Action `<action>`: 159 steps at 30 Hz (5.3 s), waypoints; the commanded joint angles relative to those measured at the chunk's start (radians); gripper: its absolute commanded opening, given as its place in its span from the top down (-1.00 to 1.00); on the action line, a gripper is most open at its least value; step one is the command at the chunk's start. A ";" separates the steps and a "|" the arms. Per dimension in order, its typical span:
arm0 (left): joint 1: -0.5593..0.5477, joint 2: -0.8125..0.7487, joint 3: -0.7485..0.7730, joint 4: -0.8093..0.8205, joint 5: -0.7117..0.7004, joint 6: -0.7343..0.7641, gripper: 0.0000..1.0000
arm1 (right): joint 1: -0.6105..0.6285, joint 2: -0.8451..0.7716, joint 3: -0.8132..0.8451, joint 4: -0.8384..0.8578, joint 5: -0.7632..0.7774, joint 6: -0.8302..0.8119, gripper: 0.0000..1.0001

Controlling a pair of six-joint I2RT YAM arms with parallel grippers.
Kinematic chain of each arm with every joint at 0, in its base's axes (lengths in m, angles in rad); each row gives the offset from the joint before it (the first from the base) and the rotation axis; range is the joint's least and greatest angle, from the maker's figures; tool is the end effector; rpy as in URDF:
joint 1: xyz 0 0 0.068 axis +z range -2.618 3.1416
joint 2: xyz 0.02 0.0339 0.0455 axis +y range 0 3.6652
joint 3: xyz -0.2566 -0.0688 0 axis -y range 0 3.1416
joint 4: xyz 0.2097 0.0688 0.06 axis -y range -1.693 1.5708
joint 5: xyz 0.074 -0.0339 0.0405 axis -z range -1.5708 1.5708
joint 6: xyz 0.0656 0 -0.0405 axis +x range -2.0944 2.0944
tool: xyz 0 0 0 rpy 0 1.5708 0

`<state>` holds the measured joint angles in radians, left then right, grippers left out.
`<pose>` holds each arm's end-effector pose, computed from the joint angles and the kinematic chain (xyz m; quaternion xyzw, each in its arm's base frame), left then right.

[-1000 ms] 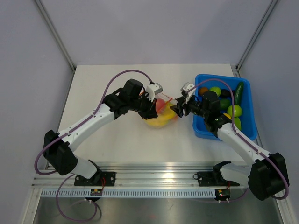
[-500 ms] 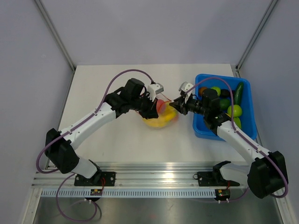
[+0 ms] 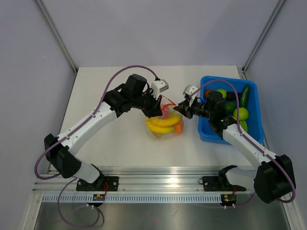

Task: Place the food in the zip-top bag and seal the zipper
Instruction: Zip the zipper food storage bag at the center of the board.

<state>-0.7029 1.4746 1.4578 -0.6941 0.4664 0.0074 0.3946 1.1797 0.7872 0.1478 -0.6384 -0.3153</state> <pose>0.2148 -0.2206 0.3389 0.3978 0.7957 -0.3357 0.3097 0.2266 0.1367 0.2953 -0.4412 0.6345 0.2703 0.5742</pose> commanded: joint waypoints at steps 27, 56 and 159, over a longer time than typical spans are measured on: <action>0.005 0.038 0.164 0.171 0.207 0.235 -0.48 | -0.010 -0.089 0.099 -0.125 -0.173 -0.048 1.00; -0.067 0.141 0.088 0.124 0.120 0.226 0.47 | -0.037 -0.106 0.101 -0.228 -0.156 -0.079 0.91; -0.076 0.199 0.234 0.119 0.305 0.131 0.45 | -0.057 -0.140 0.012 -0.114 -0.207 0.038 1.00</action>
<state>-0.7658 1.6844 1.6436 -0.6334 0.7017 0.1562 0.3389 1.0313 0.7719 0.0032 -0.8375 -0.2661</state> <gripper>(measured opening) 0.278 0.009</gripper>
